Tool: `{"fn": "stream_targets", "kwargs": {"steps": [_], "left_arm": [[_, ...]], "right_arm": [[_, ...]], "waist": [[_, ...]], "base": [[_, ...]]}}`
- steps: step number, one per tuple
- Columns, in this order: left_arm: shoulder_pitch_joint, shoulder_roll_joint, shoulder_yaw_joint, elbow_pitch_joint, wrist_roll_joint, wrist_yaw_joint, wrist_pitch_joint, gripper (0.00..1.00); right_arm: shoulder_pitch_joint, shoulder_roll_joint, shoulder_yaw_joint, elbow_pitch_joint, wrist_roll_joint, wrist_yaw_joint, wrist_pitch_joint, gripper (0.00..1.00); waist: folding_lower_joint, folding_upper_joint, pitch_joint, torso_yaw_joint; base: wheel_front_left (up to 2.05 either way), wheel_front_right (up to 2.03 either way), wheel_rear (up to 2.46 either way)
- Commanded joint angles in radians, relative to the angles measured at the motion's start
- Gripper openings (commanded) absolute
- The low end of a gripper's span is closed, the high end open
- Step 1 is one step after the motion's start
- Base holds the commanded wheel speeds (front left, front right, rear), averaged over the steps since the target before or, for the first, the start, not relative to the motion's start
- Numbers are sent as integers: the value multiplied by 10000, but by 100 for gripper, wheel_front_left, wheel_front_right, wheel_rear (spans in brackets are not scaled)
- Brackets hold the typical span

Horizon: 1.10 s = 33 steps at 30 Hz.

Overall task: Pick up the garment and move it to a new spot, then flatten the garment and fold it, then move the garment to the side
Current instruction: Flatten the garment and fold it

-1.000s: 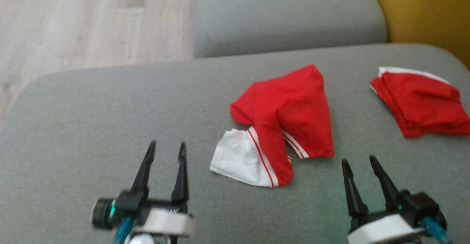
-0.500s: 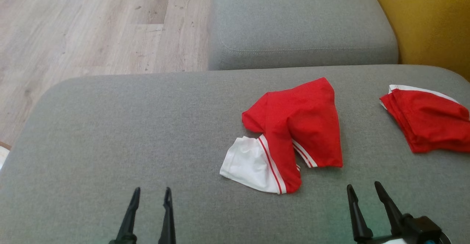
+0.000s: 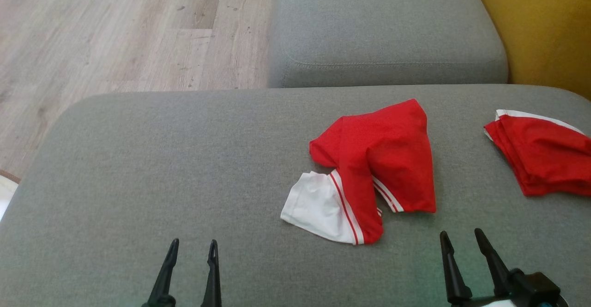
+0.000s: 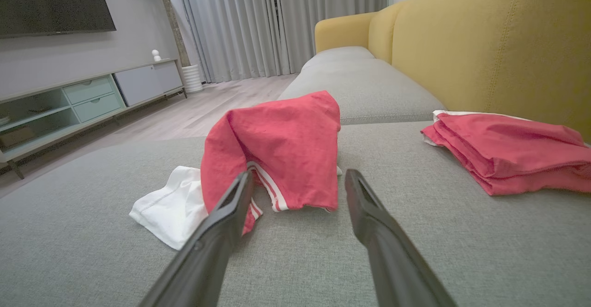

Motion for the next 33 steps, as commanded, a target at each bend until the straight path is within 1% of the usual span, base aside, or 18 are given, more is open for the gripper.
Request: {"fn": "stream_targets", "kwargs": {"steps": [1, 21, 27, 33], "left_arm": [[-410, -142, 389, -260, 125, -1, -80, 100], [-428, -200, 358, -5, 188, -4, -80, 100], [-620, -202, 93, 67, 108, -57, -80, 100], [-1401, -203, -608, 420, 83, -249, -80, 100]], "right_arm": [[-324, -56, 199, -306, 41, -7, -109, 100], [-387, -55, 225, -359, -55, -7, -109, 100], [-489, -55, 257, -500, -119, -7, -109, 100], [-697, -55, 370, -692, -231, -7, -109, 100]], "waist": [[-1, -1, 11, 21], [-1, -1, 228, -133], [-1, -1, 593, -494], [-1, -1, 1164, -1107]], "base": [[0, 0, 0], [0, 0, 0], [0, 0, 0], [0, 0, 0]]}}
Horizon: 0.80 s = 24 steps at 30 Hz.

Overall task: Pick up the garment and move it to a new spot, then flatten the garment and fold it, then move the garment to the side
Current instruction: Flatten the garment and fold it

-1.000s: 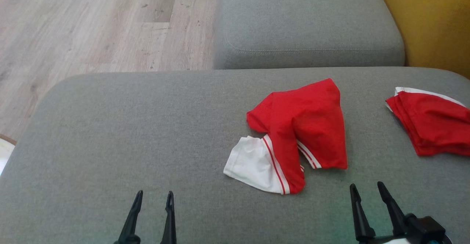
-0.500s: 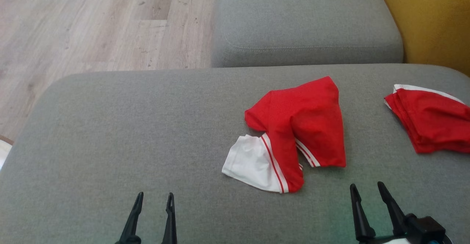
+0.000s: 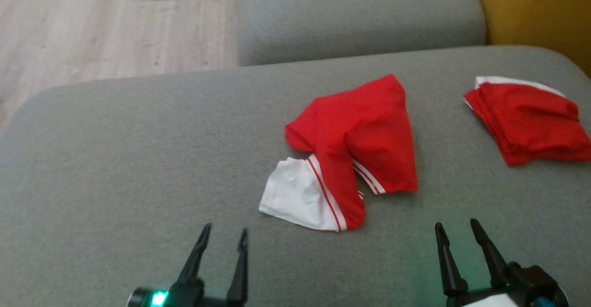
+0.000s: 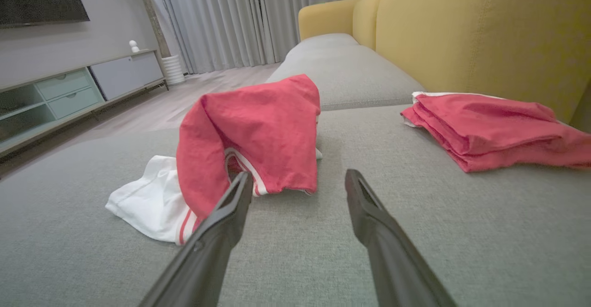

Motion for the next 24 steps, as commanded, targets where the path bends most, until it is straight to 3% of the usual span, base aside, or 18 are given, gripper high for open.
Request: {"fn": "stream_targets", "kwargs": {"steps": [1, 10, 19, 24], "left_arm": [[-713, -96, 118, -191, -12, -39, -80, 100], [-3167, -96, -1571, 1838, 62, -793, -80, 100], [-4919, -96, -3337, 3568, -172, -1671, -80, 100], [-5587, -96, -3736, 4351, -253, -1697, -80, 100]], "right_arm": [[-611, -59, 239, -386, -68, -7, -109, 100], [-1246, -59, 371, -633, -144, -7, -109, 100], [-1562, -59, 501, -625, -87, -7, -109, 100], [-1696, -59, 572, -612, -84, -7, -109, 100]], "waist": [[-1, -1, 314, -335], [-1, -1, 1507, -1151], [-1, -1, 2002, -1713], [-1, -1, 2180, -1955]], "base": [[0, 0, 0], [0, 0, 0], [0, 0, 0], [0, 0, 0]]}}
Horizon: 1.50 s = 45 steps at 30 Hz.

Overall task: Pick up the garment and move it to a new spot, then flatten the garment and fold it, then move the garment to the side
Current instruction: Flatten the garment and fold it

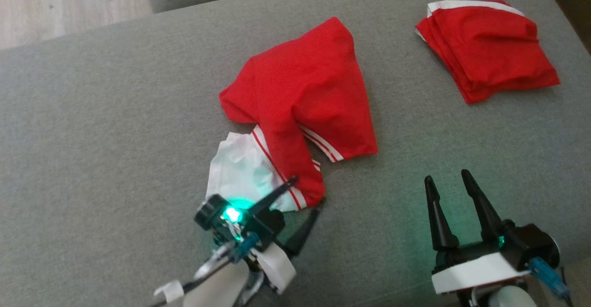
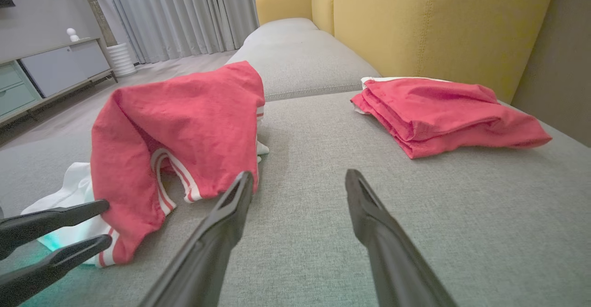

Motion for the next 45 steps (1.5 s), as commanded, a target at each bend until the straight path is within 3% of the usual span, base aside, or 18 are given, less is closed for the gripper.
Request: {"fn": "stream_targets", "kwargs": {"steps": [1, 4, 10, 11, 12, 18, 23, 31, 39, 45], "left_arm": [[-547, -10, 262, 101, -7, 136, -80, 100], [-936, -10, 214, 1068, -134, 224, -59, 100], [-1571, -10, -227, 2581, -757, -2, 636, 98], [-1662, -10, -281, 2715, -872, -35, 629, 38], [-1740, -10, -340, 2815, -994, -72, 586, 0], [-2184, -10, -743, 2553, -2049, -247, 200, 0], [-2795, -10, -1330, 1017, -3893, -269, 83, 0], [-5507, 73, -1050, -670, -6583, -272, 321, 0], [-8844, 560, 40, -411, -6906, -273, 69, 0], [-8879, 468, 459, 876, -7396, -218, 70, 0]], "right_arm": [[-346, -57, 251, -281, 16, -7, -109, 100], [-414, -57, 294, -267, 32, -7, -109, 100], [-604, -57, 468, -184, 38, -7, -109, 100], [-647, -57, 484, -188, 62, -7, -109, 100], [-685, -57, 498, -195, 96, -7, -109, 100], [-712, -57, 565, -136, 238, -7, -109, 100], [-569, -56, 546, -124, 348, -7, -109, 100], [-289, -56, 562, -156, 429, -7, -109, 100], [-16, -56, 420, -198, 369, -7, -109, 100], [105, -56, 329, -267, 361, -7, -109, 100]], "waist": [[-1, 0, 69, -100], [-1, 0, 145, -228], [-1, 0, 226, -571], [-1, 0, 222, -643], [-1, 0, 212, -717], [-1, 0, -16, -1097], [-1, 0, -429, -1367], [-1, 0, -1112, -1598], [-1, 0, -1495, -1429], [-1, 0, -1479, -898]], "base": [[0, 0, 0], [0, 0, 0], [0, 0, 0], [0, 0, 0], [0, 0, 0], [0, 0, 0], [0, 0, 0], [0, 0, 0], [0, 0, 0], [0, 0, 0]]}}
